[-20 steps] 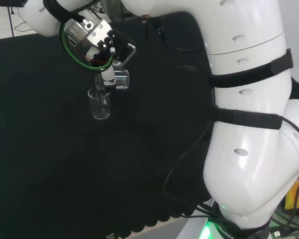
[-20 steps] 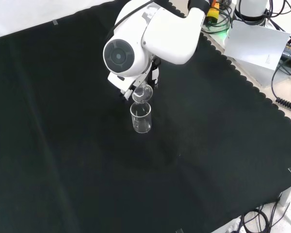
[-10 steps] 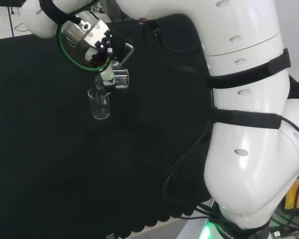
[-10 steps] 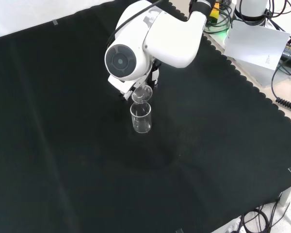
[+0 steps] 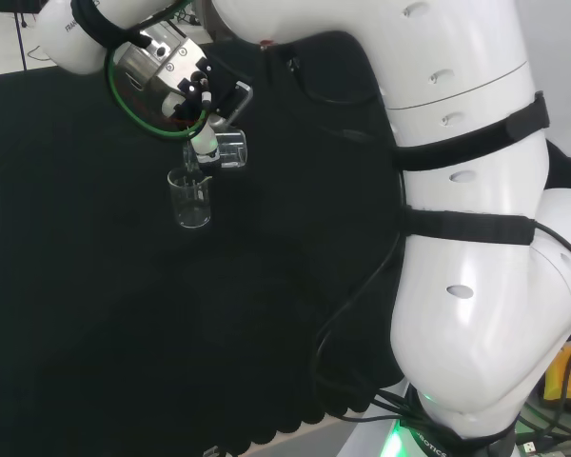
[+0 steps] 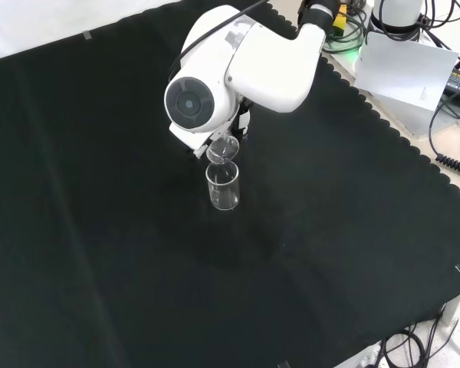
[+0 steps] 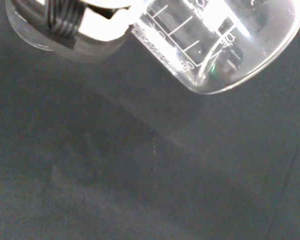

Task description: Pour the water from the handheld beaker into the one on the table.

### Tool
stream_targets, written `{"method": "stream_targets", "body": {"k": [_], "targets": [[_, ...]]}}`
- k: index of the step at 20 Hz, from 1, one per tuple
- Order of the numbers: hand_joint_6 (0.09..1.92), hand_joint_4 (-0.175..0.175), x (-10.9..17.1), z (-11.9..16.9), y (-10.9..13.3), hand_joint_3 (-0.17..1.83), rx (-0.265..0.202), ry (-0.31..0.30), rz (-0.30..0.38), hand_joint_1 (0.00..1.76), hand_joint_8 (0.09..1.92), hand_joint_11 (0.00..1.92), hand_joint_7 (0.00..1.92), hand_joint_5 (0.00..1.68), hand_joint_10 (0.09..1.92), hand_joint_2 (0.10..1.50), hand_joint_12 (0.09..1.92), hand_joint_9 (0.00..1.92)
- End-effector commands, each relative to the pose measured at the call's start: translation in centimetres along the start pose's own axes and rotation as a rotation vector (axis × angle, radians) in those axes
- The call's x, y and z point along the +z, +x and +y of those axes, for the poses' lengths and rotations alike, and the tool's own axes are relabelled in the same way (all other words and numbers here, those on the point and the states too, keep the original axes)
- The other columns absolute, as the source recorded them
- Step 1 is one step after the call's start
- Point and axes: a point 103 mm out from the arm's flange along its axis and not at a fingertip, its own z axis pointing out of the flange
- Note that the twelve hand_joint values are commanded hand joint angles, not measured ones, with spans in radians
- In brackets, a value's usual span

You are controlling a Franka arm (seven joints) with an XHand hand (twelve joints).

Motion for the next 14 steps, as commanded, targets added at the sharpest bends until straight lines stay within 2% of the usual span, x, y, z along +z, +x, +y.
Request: {"method": "stream_targets", "body": {"k": [1,14], "targets": [[0.84,-0.107,-0.01,-0.03,-0.06,-0.17,0.006,0.012,-0.008,1.28,0.76,1.12,1.26,1.05,1.0,1.11,0.81,1.36],[0.84,-0.107,-0.49,-0.16,0.22,-0.17,0.013,0.039,-0.034,1.28,0.76,1.11,1.26,1.05,1.0,1.11,0.82,1.36]]}}
